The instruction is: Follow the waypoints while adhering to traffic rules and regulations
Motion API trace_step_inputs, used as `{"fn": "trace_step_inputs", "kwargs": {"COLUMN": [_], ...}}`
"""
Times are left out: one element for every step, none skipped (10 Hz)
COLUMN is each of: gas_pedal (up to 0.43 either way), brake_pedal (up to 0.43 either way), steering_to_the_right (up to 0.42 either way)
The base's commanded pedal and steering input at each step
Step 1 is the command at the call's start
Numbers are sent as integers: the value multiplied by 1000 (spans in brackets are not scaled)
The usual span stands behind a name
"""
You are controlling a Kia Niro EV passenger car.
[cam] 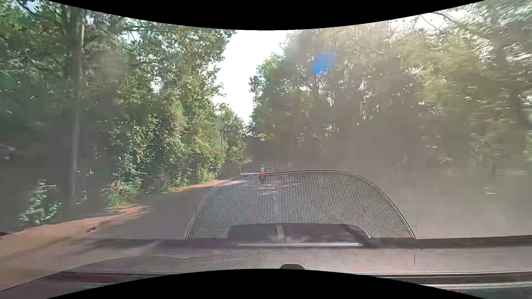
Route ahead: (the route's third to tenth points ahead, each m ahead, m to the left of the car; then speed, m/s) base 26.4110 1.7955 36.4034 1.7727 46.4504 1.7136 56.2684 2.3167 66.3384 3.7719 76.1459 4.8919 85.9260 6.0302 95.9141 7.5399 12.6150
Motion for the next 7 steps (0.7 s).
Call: {"fn": "trace_step_inputs", "kwargs": {"gas_pedal": [118,98,79,79,59,47,47], "brake_pedal": [0,0,0,0,0,0,0], "steering_to_the_right": [-1,-1,-2,-3,-3,-3,-2]}}
